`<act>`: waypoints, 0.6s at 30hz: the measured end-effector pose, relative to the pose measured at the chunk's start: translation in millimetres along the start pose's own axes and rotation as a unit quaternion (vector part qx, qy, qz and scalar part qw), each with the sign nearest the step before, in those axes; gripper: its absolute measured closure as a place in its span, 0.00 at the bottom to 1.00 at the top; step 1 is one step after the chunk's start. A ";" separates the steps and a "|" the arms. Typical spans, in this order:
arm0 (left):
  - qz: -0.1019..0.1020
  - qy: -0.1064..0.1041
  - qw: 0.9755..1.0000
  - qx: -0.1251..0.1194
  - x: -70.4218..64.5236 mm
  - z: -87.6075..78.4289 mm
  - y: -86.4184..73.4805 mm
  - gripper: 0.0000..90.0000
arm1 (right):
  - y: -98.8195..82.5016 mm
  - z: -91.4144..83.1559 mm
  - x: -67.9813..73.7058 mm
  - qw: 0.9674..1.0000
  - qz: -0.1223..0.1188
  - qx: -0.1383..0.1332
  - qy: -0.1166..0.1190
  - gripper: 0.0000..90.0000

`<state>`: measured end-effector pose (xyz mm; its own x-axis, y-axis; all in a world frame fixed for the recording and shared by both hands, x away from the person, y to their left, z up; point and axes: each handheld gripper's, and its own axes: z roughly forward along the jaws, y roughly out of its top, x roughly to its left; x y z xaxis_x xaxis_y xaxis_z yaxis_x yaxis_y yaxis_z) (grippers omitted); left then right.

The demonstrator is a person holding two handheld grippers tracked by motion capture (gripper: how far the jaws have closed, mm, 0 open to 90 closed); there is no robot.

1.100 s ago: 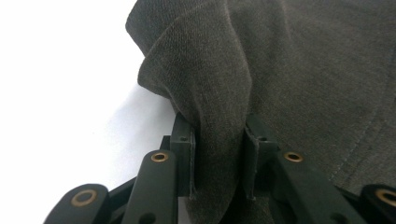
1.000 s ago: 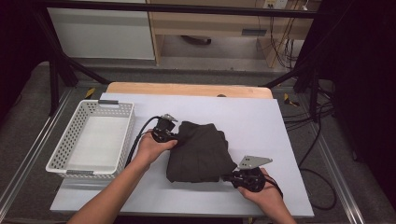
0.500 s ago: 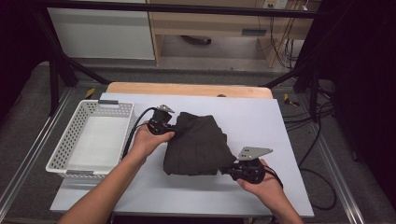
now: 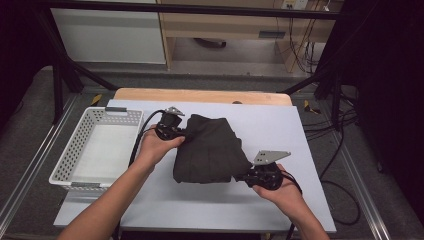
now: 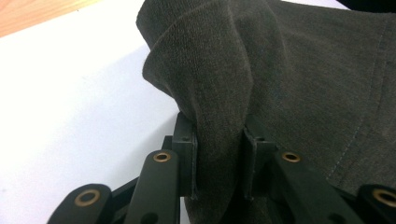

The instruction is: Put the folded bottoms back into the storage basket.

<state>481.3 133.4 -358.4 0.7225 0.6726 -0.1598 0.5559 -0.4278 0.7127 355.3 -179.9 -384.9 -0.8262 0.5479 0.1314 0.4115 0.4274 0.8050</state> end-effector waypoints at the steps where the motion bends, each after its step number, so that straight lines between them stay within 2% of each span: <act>1: 0.000 0.002 1.000 -0.002 0.2 -1.1 0.0 0.79 | 1.3 0.6 -0.2 1.000 -0.001 -0.001 0.001 0.94; 8: 0.001 0.003 1.000 -0.004 2.0 -9.5 1.3 0.79 | 11.9 1.3 3.1 1.000 -0.013 0.010 0.006 0.94; 18: -0.002 0.007 1.000 -0.015 3.4 -24.6 7.0 0.79 | 22.4 0.2 4.6 1.000 -0.018 0.004 0.012 0.94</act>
<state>477.6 147.5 -337.1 0.7141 0.6829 -0.1537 0.5469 -0.4072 0.7315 360.8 -167.7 -366.3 -0.8491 0.5151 0.1171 0.3849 0.4515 0.8050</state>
